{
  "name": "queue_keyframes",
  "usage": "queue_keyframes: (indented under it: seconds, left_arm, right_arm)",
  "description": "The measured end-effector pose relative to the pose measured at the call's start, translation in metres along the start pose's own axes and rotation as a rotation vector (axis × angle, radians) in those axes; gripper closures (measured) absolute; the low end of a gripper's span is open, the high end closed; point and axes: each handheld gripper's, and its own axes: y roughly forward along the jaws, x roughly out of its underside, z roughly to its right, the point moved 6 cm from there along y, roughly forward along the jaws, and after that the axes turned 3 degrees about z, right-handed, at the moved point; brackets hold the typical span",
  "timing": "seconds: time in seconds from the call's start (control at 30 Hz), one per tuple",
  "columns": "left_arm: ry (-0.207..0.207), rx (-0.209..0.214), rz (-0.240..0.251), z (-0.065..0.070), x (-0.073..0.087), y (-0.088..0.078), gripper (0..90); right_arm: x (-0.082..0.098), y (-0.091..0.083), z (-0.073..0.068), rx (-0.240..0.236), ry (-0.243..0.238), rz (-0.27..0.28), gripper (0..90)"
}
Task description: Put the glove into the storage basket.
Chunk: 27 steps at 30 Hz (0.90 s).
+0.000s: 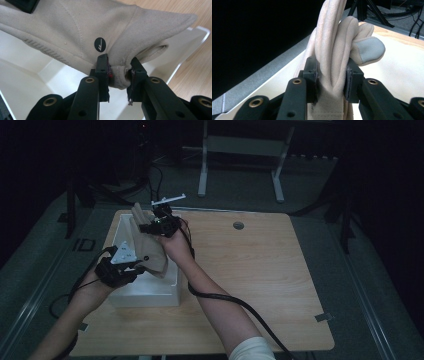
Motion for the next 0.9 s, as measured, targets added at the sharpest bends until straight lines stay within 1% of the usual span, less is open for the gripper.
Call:
queue_keyframes:
  seconds: [0.1,0.13,0.17,0.2,0.33,0.37,0.57,0.6,0.67,0.7,0.73,0.77,0.8,0.9]
  left_arm:
    - [-0.011,0.002,-0.004,0.002,0.005,0.002,75.0]
    - [-0.011,0.002,-0.004,0.002,0.005,0.002,75.0]
    - [-0.029,0.005,-0.003,0.003,0.007,0.004,75.0]
    - [-0.033,0.006,-0.004,0.004,0.008,0.005,75.0]
    - [-0.036,0.006,-0.012,0.006,0.010,0.007,75.0]
    - [-0.047,-0.003,-0.030,0.010,0.013,0.011,75.0]
    - [-0.093,-0.016,-0.058,0.013,0.020,0.021,74.9]
    - [-0.099,-0.025,-0.065,0.014,0.021,0.022,74.9]
    - [-0.100,-0.031,-0.065,0.015,0.023,0.024,74.9]
    - [-0.108,-0.033,-0.067,0.016,0.025,0.028,74.8]
    - [-0.108,-0.033,-0.067,0.016,0.025,0.028,74.7]
    - [-0.117,-0.037,-0.067,0.016,0.028,0.031,74.6]
    - [-0.123,-0.037,-0.064,0.016,0.028,0.032,74.5]
    - [-0.122,-0.038,-0.060,0.015,0.030,0.035,74.1]
  right_arm:
    - [0.005,0.005,0.000,0.010,-0.003,-0.022,68.7]
    - [0.005,0.005,0.000,0.010,-0.003,-0.022,68.7]
    - [0.010,0.007,0.001,0.014,-0.003,-0.039,68.7]
    - [0.011,0.008,0.002,0.018,-0.008,-0.044,68.7]
    - [0.014,0.011,0.000,0.027,-0.019,-0.064,68.8]
    - [0.017,0.013,-0.001,0.036,-0.026,-0.083,68.7]
    - [0.025,0.021,0.000,0.068,-0.036,-0.142,68.7]
    - [0.026,0.023,0.001,0.074,-0.037,-0.154,68.7]
    - [0.027,0.024,0.001,0.080,-0.039,-0.164,68.7]
    - [0.029,0.027,0.002,0.082,-0.042,-0.186,68.6]
    - [0.029,0.027,0.002,0.082,-0.042,-0.186,68.6]
    - [0.030,0.031,0.002,0.089,-0.047,-0.202,68.5]
    - [0.030,0.032,0.002,0.089,-0.045,-0.207,68.5]
    - [0.030,0.035,0.003,0.100,-0.046,-0.219,68.4]
